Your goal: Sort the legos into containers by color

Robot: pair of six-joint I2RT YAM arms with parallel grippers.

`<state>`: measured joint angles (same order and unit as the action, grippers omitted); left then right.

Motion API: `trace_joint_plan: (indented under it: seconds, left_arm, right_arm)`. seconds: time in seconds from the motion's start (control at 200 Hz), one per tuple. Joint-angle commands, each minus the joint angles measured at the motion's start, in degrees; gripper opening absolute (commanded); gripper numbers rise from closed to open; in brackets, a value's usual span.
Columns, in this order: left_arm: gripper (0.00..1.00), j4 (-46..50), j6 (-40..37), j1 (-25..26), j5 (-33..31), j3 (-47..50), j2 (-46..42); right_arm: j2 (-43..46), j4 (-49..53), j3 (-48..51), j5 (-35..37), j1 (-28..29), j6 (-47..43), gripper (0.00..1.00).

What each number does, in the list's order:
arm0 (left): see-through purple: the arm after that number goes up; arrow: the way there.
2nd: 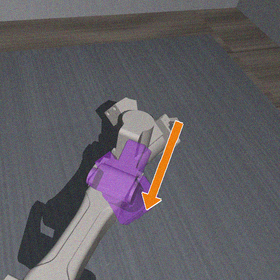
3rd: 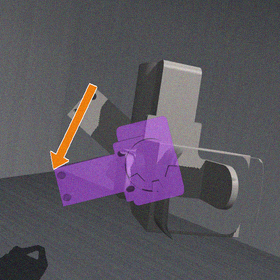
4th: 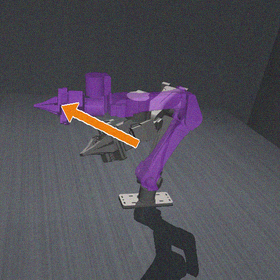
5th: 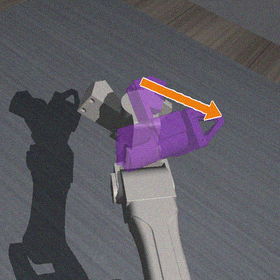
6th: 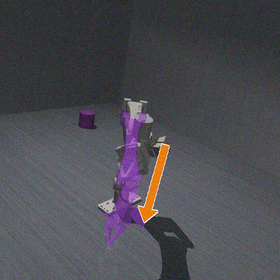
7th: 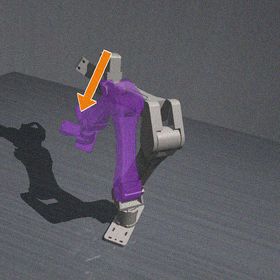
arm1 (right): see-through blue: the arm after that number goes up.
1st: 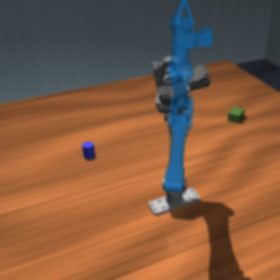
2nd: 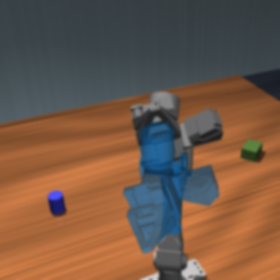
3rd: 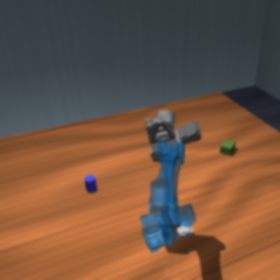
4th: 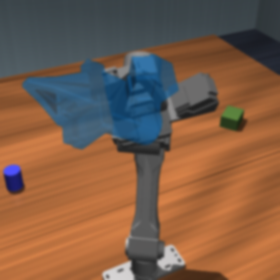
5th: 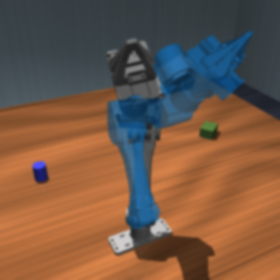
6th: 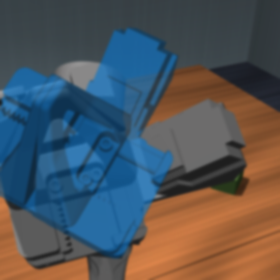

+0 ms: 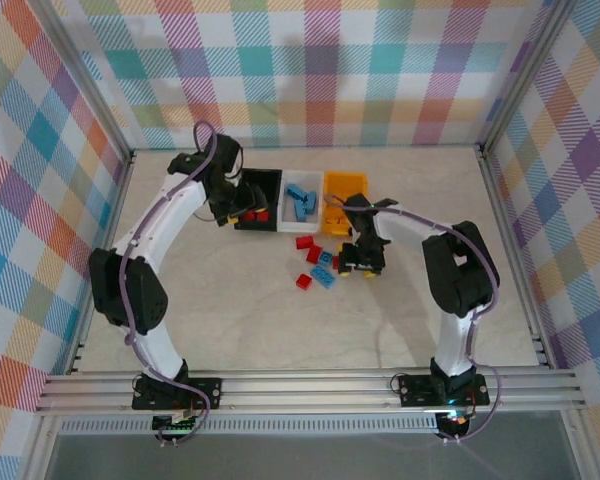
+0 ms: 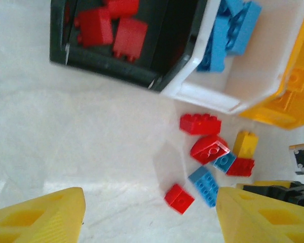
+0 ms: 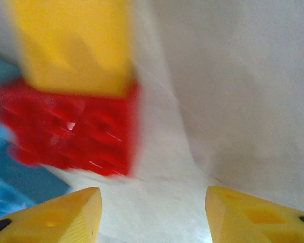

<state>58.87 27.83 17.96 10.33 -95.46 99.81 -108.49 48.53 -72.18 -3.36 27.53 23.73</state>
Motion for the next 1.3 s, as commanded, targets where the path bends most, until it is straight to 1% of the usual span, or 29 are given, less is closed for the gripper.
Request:
trace_joint_plan:
  seconds: [0.0, 0.1, 0.2, 0.295, 0.465, 0.615, 0.825, 1.01, 1.19, 1.295]
  left_arm:
    - [0.7, -1.28, 0.6, 0.57, 2.62, 5.54, -4.87]
    - [0.71, -1.81, 0.66, 0.68, 3.42, 9.68, -8.36]
    - [0.72, -2.16, 0.9, 0.68, 3.6, 12.1, -10.48]
    - [0.73, -2.18, 0.97, 0.68, 3.9, 12.88, -11.4]
    - [0.74, -1.83, 1.36, 0.59, 4.52, 12.72, -12.07]
    - [0.74, -1.84, 1.95, 0.41, 4.78, 14.23, -13.21]
    - [0.75, -2.16, 2.37, -0.7, 5.29, 17.43, -14.88]
    - [0.75, -2.61, 2.73, -1.25, 5.81, 18.38, -14.84]
    - [0.75, -2.88, 3.1, -1.34, 6.15, 18.16, -14.56]
    - [0.75, -2.67, 2.92, -1.34, 6.28, 18.19, -14.51]
  right_arm:
    - [6.35, 3.96, 3.54, 2.03, -0.37, 1.78, 0.56]
    - [11.2, 4.4, 5.09, 0.4, -0.22, 2.25, 0.57]
    - [12.0, 3.04, 4.02, -1.75, 0.31, 1.44, 0.58]
    - [8.99, 1.94, 0.94, -3.39, 0.59, 0.72, 0.61]
    - [0.97, 1.85, -5.95, -3.06, 1.14, -0.64, 0.68]
    - [-3.09, 1.59, -9.3, -2.79, 1.3, -1.14, 0.7]
    - [-6.96, 0.87, -11.79, -2.96, 1.34, -0.7, 0.71]
    - [-10.01, 0.86, -13.86, -2.8, 1.56, -0.26, 0.71]
    - [-11.83, 1.77, -14.42, 0.04, 1.56, 0.56, 0.7]
    - [-11.91, 1.67, -14.24, 1.82, 1.56, 0.88, 0.67]
